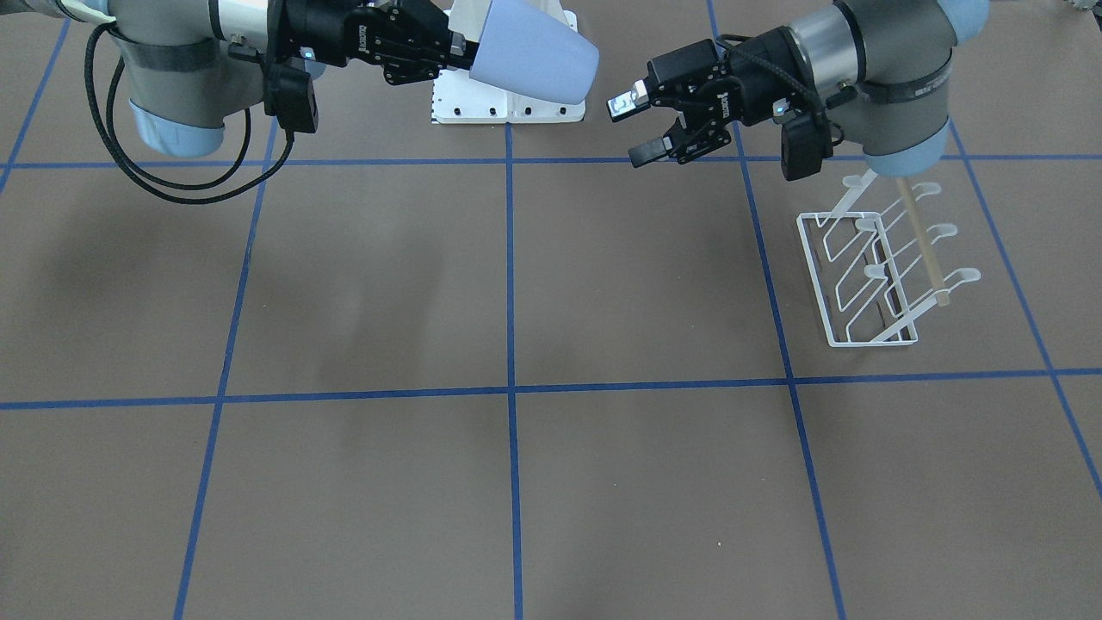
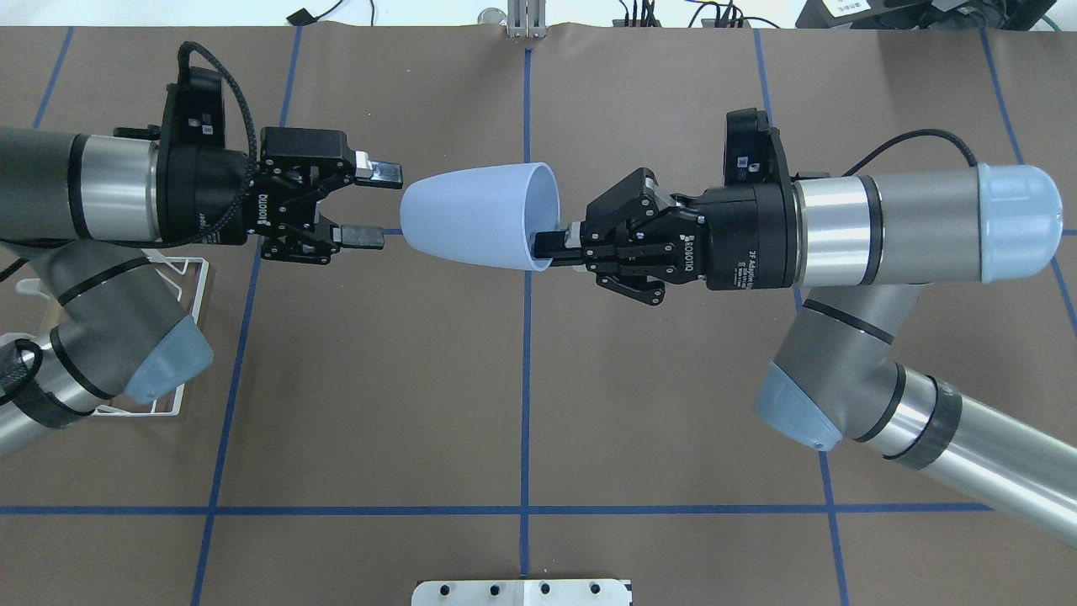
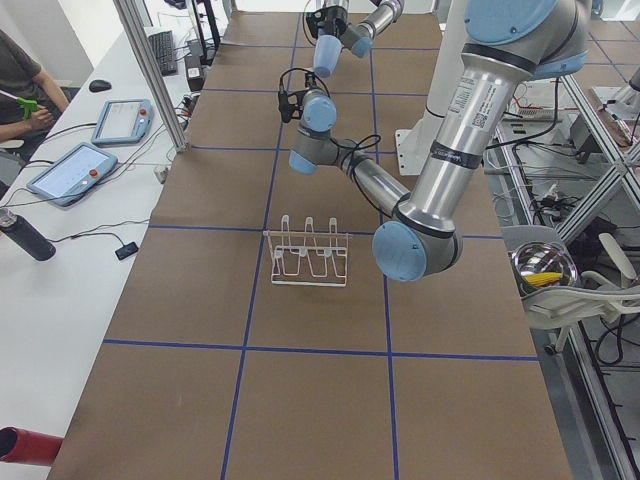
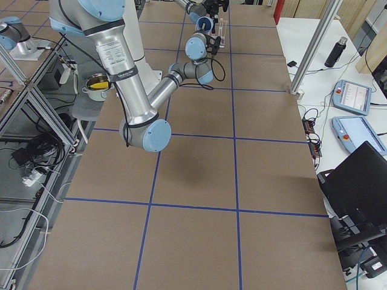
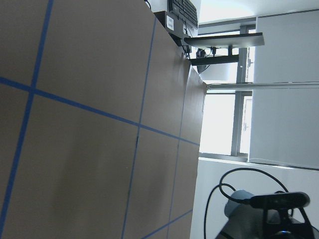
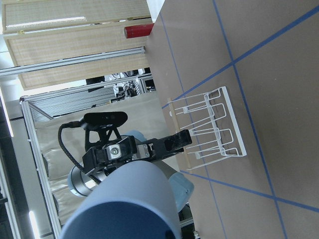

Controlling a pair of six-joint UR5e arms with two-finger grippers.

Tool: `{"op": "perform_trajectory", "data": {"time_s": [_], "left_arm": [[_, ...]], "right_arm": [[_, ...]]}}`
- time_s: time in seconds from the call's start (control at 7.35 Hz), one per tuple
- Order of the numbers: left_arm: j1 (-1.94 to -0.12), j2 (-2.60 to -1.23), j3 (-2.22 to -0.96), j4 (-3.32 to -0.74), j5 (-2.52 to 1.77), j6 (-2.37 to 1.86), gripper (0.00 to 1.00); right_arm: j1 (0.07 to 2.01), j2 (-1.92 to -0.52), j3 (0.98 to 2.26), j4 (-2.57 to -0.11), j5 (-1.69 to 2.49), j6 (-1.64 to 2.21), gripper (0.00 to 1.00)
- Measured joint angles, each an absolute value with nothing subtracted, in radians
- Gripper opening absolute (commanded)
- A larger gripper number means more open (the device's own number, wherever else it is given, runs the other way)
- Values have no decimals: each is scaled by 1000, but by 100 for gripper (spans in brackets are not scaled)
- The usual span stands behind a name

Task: Hang cup on cup holder
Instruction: 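Close the left gripper on the cup's base held by the right gripper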

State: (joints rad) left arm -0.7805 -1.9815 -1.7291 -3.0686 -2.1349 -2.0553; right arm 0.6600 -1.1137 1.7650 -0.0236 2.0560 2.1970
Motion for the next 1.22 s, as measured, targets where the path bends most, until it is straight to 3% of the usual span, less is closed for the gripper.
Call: {"op": "perform_trajectory", "data": {"time_s": [1.22], "left_arm": [[-693,-1996,-1721,-3307,-1986,-2293,98]], "right_arm": [[532,-1104,1698,185,1868,2237,0]]}}
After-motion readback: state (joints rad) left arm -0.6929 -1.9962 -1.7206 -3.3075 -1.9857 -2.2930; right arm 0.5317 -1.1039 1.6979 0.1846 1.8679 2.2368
